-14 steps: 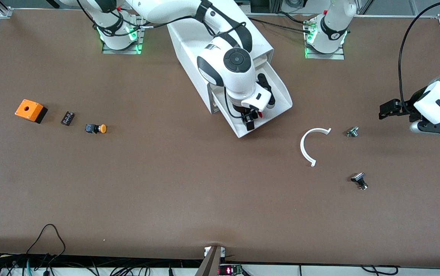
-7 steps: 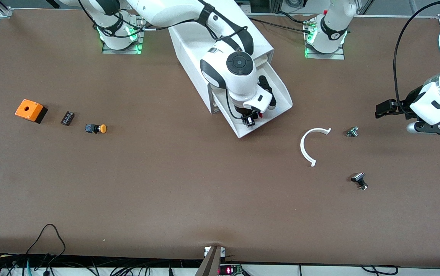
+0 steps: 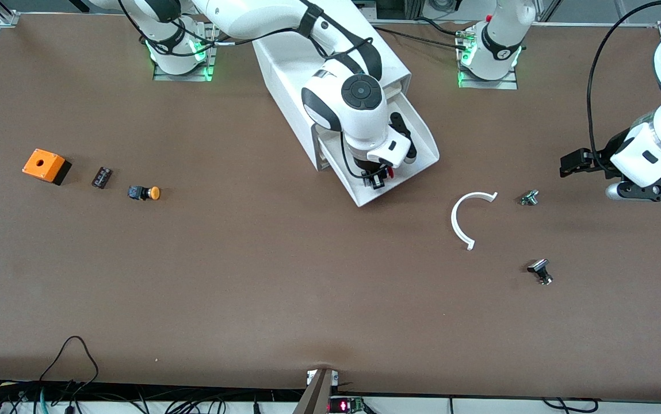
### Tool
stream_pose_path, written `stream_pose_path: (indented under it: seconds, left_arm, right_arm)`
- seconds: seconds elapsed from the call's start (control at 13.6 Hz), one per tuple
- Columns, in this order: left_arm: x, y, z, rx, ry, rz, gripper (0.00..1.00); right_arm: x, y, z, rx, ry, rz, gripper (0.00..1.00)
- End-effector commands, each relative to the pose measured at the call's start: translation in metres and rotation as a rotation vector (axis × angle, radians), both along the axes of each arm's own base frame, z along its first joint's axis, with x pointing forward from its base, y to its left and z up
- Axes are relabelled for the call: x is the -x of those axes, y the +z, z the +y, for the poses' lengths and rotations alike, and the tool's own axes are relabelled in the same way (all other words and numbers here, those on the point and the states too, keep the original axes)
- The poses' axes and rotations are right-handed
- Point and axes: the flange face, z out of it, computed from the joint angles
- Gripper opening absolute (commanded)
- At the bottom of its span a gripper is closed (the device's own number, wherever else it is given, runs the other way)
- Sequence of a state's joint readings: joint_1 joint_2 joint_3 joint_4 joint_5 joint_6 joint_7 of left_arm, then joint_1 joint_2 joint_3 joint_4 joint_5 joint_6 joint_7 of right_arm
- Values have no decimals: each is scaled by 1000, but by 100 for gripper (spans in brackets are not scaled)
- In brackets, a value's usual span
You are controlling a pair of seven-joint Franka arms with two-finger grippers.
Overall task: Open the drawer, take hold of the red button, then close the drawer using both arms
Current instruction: 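Grasp the red push button inside the drawer with the right gripper, then lift the red button out and set it on the table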
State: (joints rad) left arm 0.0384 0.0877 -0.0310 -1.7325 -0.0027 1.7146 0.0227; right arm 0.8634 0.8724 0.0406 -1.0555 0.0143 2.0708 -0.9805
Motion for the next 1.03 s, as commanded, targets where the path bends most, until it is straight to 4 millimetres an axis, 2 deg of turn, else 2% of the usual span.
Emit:
stream_pose_path:
  seconds: [0.0,0.07,0.15,0.29,0.44,0.59,0.74,0.96]
  left_arm:
    - [-3,4,-2,-24,28,12,100]
    - [-3,4,-4,-25,32,14,100]
    - [-3,5,-5,-25,30,18,100]
    - [-2,5,-5,-25,30,18,100]
    - [-3,4,-5,-25,30,20,100]
    - [-3,4,-5,-25,29,20,100]
    - [-3,4,-4,-28,31,20,100]
    - [-1,3,-4,-30,31,34,100]
  right_arm:
    - [-1,8,5,-6,-74,-17,22]
    - [1,12,6,-13,-141,-12,22]
    - [6,29,9,-26,-177,-24,22]
    - [4,79,2,-47,-238,-75,21]
    - [-13,125,-25,-55,-303,-108,21]
    - [-45,157,-66,-47,-373,-145,21]
    - [-90,165,-121,-49,-489,-137,22]
    - [-127,135,-201,21,-664,-76,22]
